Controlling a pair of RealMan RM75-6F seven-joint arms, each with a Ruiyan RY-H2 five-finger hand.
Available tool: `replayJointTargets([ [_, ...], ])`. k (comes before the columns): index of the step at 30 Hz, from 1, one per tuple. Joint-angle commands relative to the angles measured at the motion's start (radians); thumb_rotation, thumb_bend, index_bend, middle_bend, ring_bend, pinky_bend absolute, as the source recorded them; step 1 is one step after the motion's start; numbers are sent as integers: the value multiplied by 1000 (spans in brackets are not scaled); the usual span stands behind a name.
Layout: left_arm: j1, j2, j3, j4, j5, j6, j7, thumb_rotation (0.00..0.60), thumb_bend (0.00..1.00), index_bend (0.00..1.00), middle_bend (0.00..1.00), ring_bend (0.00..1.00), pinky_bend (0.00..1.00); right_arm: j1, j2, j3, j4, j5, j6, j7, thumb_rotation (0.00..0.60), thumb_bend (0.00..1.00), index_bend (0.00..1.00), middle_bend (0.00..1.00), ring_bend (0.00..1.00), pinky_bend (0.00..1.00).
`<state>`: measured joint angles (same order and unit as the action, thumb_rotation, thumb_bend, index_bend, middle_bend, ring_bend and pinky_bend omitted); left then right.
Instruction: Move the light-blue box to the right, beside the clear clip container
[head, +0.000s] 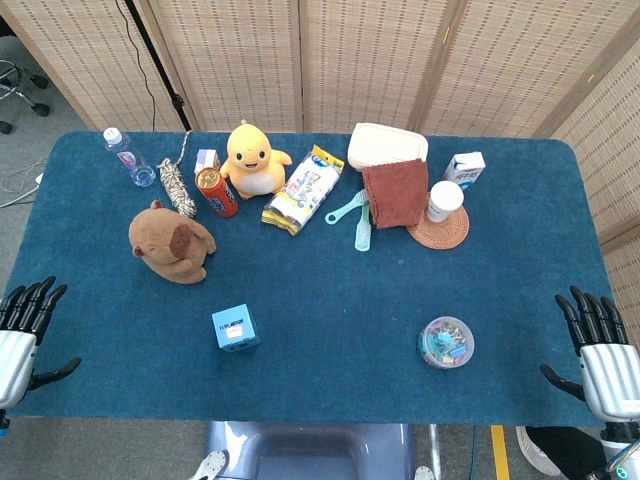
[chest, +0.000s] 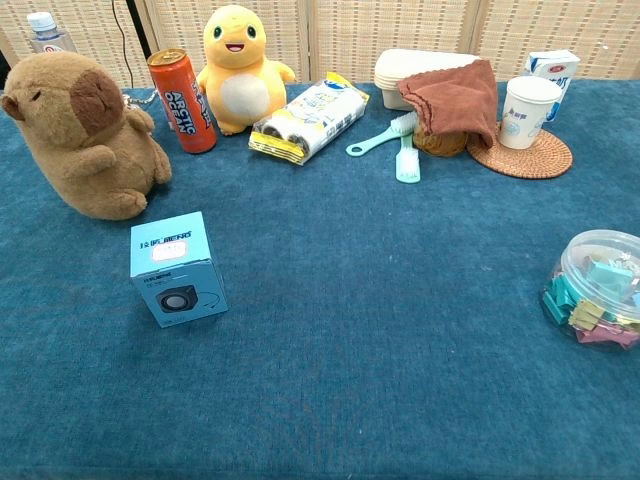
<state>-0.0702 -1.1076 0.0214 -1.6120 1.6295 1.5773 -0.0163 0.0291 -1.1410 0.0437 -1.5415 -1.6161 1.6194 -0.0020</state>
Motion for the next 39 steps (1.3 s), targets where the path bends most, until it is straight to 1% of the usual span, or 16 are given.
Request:
replayJointTargets([
  [1,0,-1,0,1,1,-1,0,600,0,0,0,0,0,6,36,2,-36,6,-20,22,600,0,0,0,0,0],
  [6,-6,-3,0,6,4,-12,-5,600,0,0,0,0,0,7,39,-2,-41,6,-26,22,600,0,0,0,0,0],
  [10,-35,-3,3,6,18,-55,-42,600,0,0,0,0,0,5,50,-2,-52,7,-25,32,600,0,0,0,0,0],
  [13,-89,-2,9,-6,55,-125,-104,600,0,0,0,0,0,2,57,0,-59,7,-18,42,600,0,0,0,0,0],
  [14,-116,3,14,-15,68,-164,-127,600,0,0,0,0,0,1,59,0,-59,8,-17,47,600,0,0,0,0,0],
  [17,-168,7,15,-34,80,-241,-144,600,0,0,0,0,0,0,61,1,-56,10,-17,51,600,0,0,0,0,0],
  [23,-240,-31,-3,-85,65,-350,-86,600,0,0,0,0,0,6,52,2,-44,0,-19,38,600,0,0,0,0,0],
  [26,-275,-62,-17,-103,49,-403,-36,600,0,0,0,0,0,7,47,-1,-43,-2,-24,30,600,0,0,0,0,0],
  [29,-314,-103,-35,-115,14,-465,17,600,0,0,0,0,0,8,47,-2,-45,0,-30,29,600,0,0,0,0,0],
  [34,-384,-186,-71,-105,-60,-571,79,600,0,0,0,0,0,7,51,1,-46,6,-28,39,600,0,0,0,0,0],
  [39,-426,-247,-97,-85,-132,-638,108,600,0,0,0,0,0,7,57,4,-47,12,-29,52,600,0,0,0,0,0],
])
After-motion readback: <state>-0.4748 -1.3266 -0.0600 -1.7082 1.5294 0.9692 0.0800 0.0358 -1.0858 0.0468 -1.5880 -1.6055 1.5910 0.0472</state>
